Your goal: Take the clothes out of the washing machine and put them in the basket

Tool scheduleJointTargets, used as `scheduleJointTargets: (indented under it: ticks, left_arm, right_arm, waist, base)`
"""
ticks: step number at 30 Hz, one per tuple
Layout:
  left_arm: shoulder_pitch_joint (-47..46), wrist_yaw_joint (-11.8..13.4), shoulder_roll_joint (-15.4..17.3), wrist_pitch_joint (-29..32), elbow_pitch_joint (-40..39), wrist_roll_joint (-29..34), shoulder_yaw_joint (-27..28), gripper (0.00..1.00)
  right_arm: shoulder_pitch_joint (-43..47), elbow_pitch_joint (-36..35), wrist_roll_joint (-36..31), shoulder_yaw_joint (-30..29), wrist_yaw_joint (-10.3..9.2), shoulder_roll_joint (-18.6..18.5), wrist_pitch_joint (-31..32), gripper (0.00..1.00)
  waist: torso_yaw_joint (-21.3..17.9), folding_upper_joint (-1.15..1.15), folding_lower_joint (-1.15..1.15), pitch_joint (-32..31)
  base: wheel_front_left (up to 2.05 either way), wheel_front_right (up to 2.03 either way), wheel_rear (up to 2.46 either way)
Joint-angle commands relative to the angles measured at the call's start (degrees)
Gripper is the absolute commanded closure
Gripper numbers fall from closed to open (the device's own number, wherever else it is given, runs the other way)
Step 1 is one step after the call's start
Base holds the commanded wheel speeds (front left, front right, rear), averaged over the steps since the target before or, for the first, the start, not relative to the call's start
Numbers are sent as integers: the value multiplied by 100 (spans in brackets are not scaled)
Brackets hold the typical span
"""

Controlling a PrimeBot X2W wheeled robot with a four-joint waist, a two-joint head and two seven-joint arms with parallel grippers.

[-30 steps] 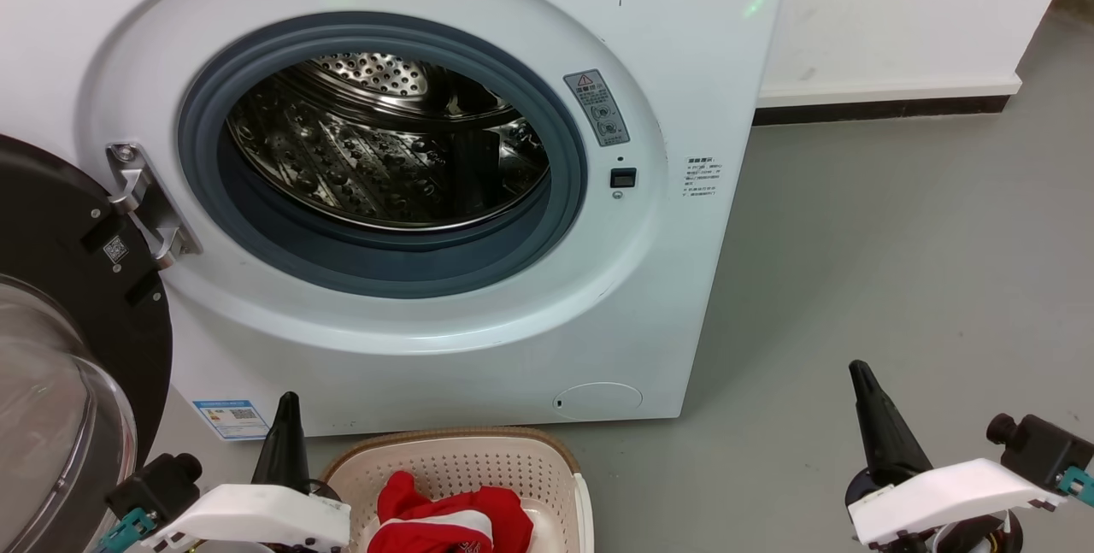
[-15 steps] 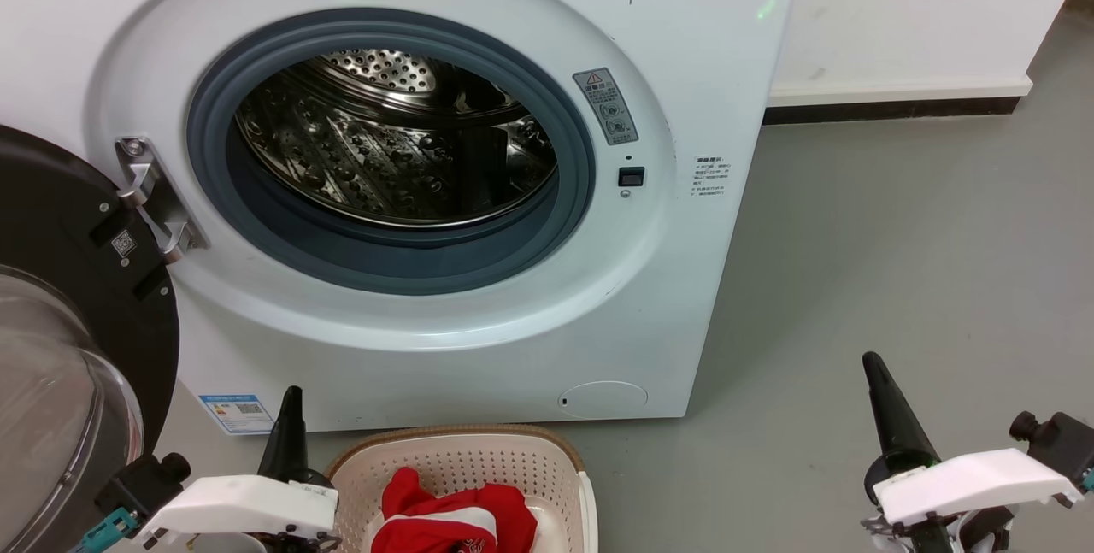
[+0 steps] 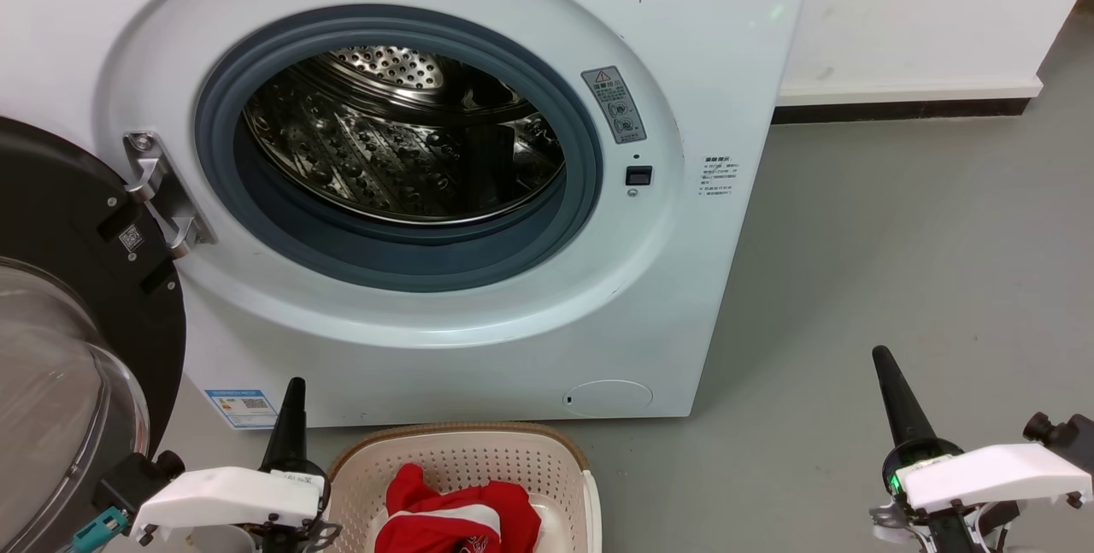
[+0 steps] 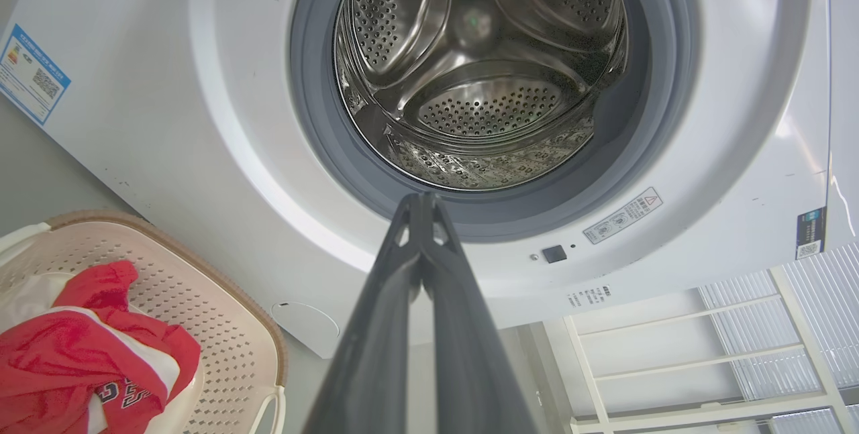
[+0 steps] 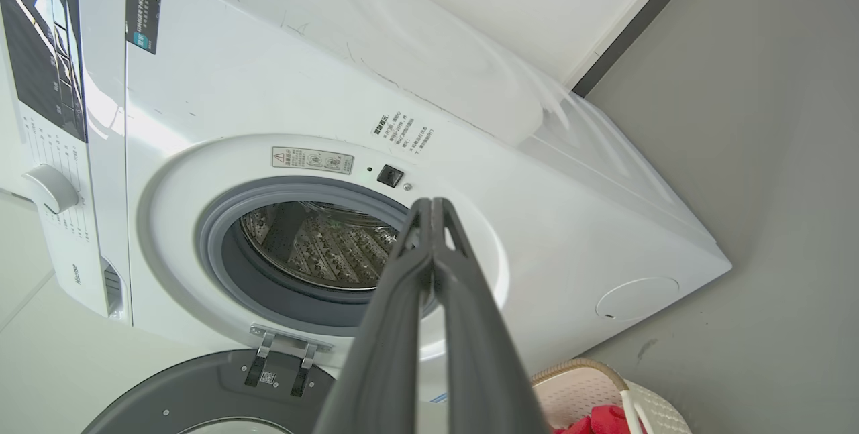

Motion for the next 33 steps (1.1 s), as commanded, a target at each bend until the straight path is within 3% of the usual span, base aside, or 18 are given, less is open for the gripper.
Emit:
scheduleJointTargets:
  ticks: [1,33]
  left_arm:
    - [-135,-45,13,51,-29,-191,33,100]
    - [-292,-216,14,489,73,-1957,129,100]
  right_arm:
    - [-148,-22,192,-33,0,-37,33,100]
    - [-311,148,1901,-292,-1,-13,371,100]
  waist:
    - [8,0,-1,2]
    - [145,0,-1,42]
  base:
    - [0,0,0]
    - [0,0,0]
